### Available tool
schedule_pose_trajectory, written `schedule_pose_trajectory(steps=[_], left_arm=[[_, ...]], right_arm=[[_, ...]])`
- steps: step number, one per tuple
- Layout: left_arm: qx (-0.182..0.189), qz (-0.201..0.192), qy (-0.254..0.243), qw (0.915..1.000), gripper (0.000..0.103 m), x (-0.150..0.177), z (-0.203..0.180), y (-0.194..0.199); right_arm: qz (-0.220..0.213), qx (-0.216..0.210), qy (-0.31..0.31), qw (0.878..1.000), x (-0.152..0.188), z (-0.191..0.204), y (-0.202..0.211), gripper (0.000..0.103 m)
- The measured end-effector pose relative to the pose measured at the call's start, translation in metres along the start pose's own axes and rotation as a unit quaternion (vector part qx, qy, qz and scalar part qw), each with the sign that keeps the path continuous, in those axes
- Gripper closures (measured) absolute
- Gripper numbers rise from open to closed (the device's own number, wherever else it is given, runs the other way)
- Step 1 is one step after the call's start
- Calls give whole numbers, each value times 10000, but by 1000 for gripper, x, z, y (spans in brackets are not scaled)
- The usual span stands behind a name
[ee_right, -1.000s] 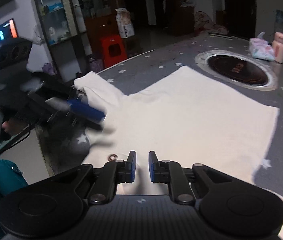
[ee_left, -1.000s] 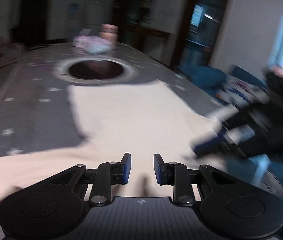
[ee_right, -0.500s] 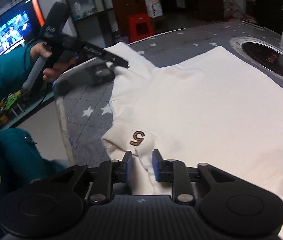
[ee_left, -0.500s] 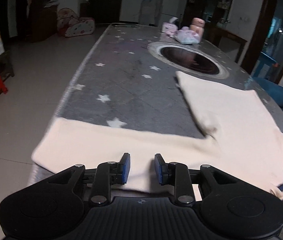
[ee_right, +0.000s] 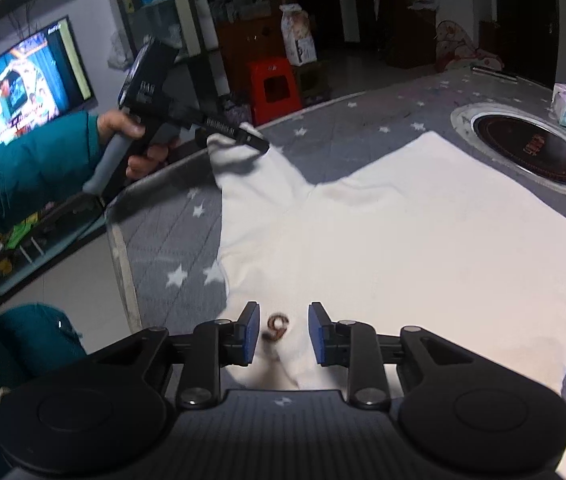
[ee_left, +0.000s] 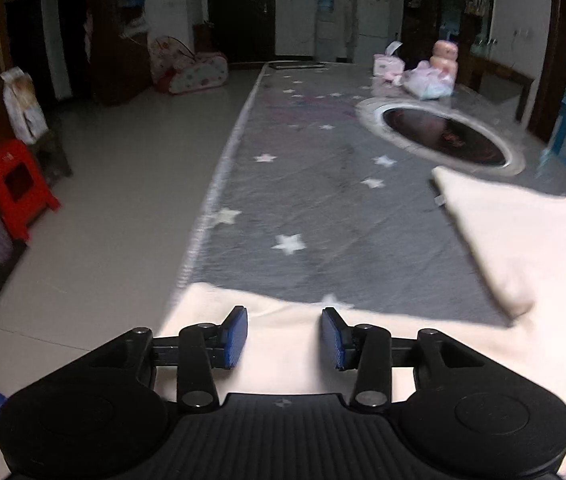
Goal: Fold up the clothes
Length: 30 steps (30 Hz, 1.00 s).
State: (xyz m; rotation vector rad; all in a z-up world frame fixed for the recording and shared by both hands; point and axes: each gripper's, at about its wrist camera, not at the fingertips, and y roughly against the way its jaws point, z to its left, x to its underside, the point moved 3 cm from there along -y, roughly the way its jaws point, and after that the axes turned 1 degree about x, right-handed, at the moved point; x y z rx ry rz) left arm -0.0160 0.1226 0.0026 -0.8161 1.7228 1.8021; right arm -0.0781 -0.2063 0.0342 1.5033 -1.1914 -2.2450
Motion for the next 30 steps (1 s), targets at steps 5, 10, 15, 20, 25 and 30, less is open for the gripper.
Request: schedule_pose_trajectory(steps=[5, 10, 15, 20, 25, 30], left_arm=[[-159, 22, 149, 9998, 57, -1, -1, 5], [648, -254, -49, 9976, 57, -4, -47, 32], [1718, -427, -365, 9835, 58, -4, -107, 46], [2143, -264, -397, 9756, 58, -4, -142, 24], [1957, -69, -317, 9801, 59, 6, -141, 6], [1984, -111, -209, 9798, 59, 3, -137, 9]], right_arm=[[249, -50, -13, 9997, 8, 1, -19, 71], [211, -18, -99, 9997, 12, 1, -12, 66], [71, 239, -320, 9992, 16, -9, 4, 65], [-72, 602, -713, 9956, 27, -26, 19, 64], [-156, 772, -959, 9923, 38, -33, 31, 60], [-102, 799, -1053, 9912, 45, -37, 33, 60]])
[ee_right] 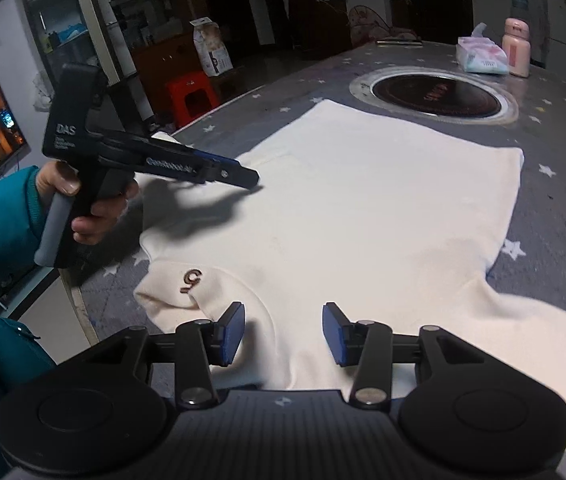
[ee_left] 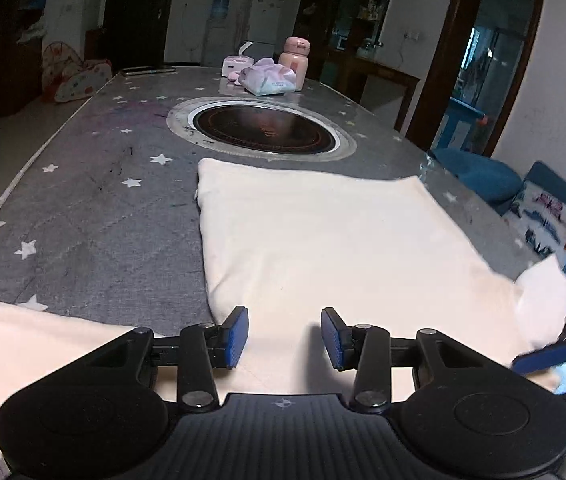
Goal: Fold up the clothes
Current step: 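Grasp the sweatshirt side edge with the right gripper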
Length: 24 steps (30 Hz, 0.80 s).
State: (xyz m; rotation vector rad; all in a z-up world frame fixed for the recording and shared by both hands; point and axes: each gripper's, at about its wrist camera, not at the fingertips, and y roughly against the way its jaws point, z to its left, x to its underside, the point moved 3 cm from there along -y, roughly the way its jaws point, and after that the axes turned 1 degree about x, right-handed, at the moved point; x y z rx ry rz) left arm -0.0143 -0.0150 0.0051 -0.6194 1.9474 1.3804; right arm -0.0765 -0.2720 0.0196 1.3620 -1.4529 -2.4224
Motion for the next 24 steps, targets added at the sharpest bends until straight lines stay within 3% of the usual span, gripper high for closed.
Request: schedule_pose_trajectory(steps=[2, 10, 15, 19, 24], left_arm=[[26, -96, -23, 9999, 59, -4, -1, -1], [-55, 120, -3, 9999, 58, -7, 2, -14], [41, 69, -351, 9994, 58, -8, -24, -5], [311, 83, -673, 9972, 57, -3, -53, -1], [601, 166, -891, 9941, 57, 4, -79, -2]], right_arm=[[-48, -3, -30, 10000, 0, -1, 1, 60], [-188, 159, -286, 9993, 7, -8, 12, 59], [-478, 554, -749, 9945, 18, -28, 40, 59], [-589, 1319, -1284, 9811, 35, -61, 61, 59], [-634, 2493, -1949, 9465, 62, -108, 85, 60]])
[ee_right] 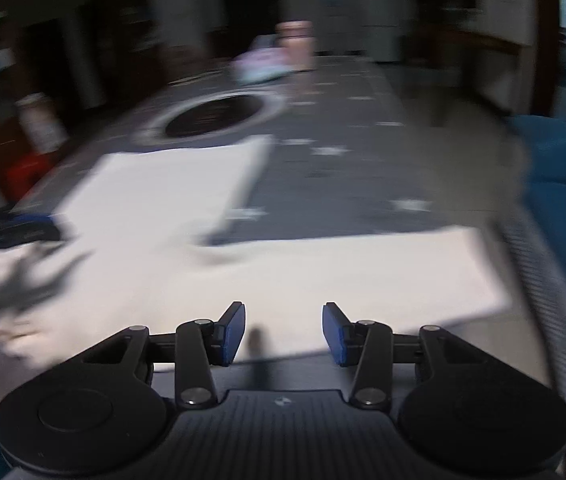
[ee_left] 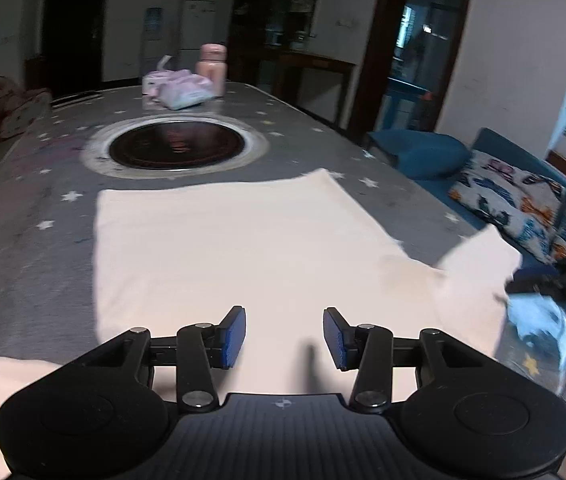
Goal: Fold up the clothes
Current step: 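Grasp the sweatshirt side edge with the right gripper, then lift the side with the right gripper and fold it over toward the center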
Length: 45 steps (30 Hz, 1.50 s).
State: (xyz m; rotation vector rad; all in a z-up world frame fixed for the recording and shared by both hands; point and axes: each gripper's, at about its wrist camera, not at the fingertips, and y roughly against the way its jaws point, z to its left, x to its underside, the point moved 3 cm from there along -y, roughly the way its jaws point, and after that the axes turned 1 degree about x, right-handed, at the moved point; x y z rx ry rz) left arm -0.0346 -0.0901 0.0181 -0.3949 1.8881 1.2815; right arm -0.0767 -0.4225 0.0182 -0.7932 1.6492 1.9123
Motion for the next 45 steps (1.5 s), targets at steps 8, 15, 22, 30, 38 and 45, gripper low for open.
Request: schedule_pose_trajectory(steps=[8, 15, 22, 30, 38, 45], left_arm=[[257, 101, -259, 9993, 54, 7, -25, -1], [363, 199, -398, 9984, 53, 10, -38, -3], [529, 268, -615, 9963, 53, 13, -57, -5], [868, 296, -933, 9914, 53, 15, -85, -14], [941, 427, -1130, 9882, 53, 23, -98, -27], [952, 482, -1141, 9877, 53, 25, -101, -28]], right_arm=[[-127, 1002, -1254, 9870, 2, -80, -11, 60], [-195, 513, -1943, 9794, 8, -105, -25, 67], [-542, 511, -1959, 9778, 8, -105, -9, 95], [-1237, 322, -1756, 9761, -22, -94, 37, 98], [-1221, 299, -1614, 9788, -32, -83, 40, 98], [-1329, 153, -1641, 9773, -32, -76, 43, 98]])
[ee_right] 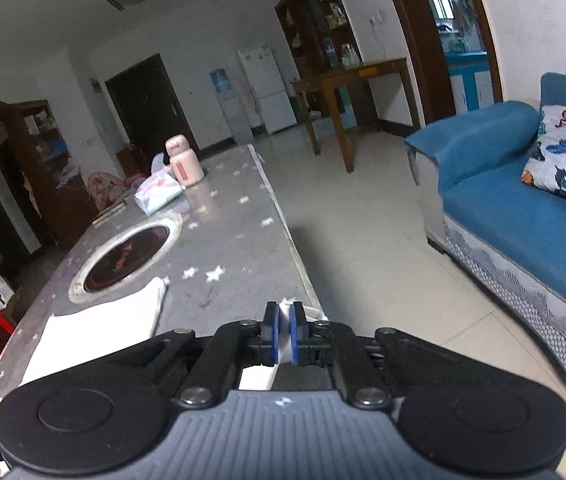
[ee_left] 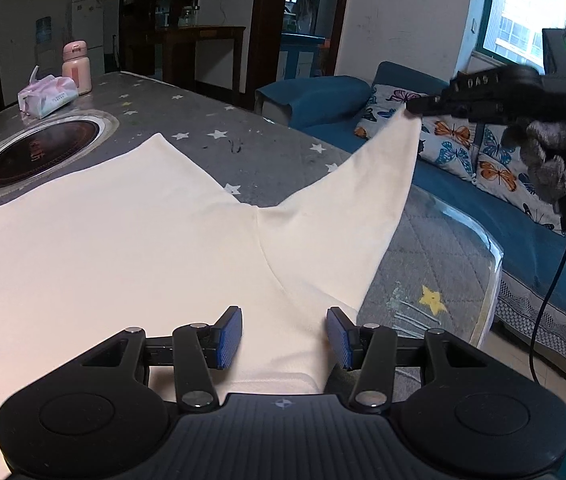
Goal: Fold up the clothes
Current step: 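Lift the side with the right gripper and fold it over toward the center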
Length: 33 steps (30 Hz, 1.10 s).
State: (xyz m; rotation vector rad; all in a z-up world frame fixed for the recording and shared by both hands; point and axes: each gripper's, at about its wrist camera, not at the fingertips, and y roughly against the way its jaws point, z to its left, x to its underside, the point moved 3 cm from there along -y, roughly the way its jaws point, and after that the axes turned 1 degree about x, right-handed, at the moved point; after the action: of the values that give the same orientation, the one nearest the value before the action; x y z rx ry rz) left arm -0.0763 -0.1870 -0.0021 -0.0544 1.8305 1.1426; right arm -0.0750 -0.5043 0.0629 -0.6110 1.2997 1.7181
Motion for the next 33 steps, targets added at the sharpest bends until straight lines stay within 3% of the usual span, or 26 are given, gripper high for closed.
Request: schedule_pose_trajectory(steps=[6, 12, 18, 26, 33], left_arm=[[-4, -44, -3, 10000, 52, 1, -1, 2], [-242, -407, 188, 9987, 48, 2, 22, 35], [-785, -646, 717, 9922, 47, 21, 64, 76], [-1207, -610, 1381, 9811, 47, 54, 99, 103], [-1204, -585, 1470, 9800, 47, 59, 104, 106]], right_arm=[[-244, -528, 251, 9980, -23, 36, 19, 99], [-279, -1492, 908, 9842, -40, 110, 31, 99], [227, -2522, 1775, 9510, -22, 206, 10, 99], [1289, -3293, 2390, 9043, 44, 293, -37, 98], [1572, -3340, 2466, 8961, 64, 298, -37, 92]])
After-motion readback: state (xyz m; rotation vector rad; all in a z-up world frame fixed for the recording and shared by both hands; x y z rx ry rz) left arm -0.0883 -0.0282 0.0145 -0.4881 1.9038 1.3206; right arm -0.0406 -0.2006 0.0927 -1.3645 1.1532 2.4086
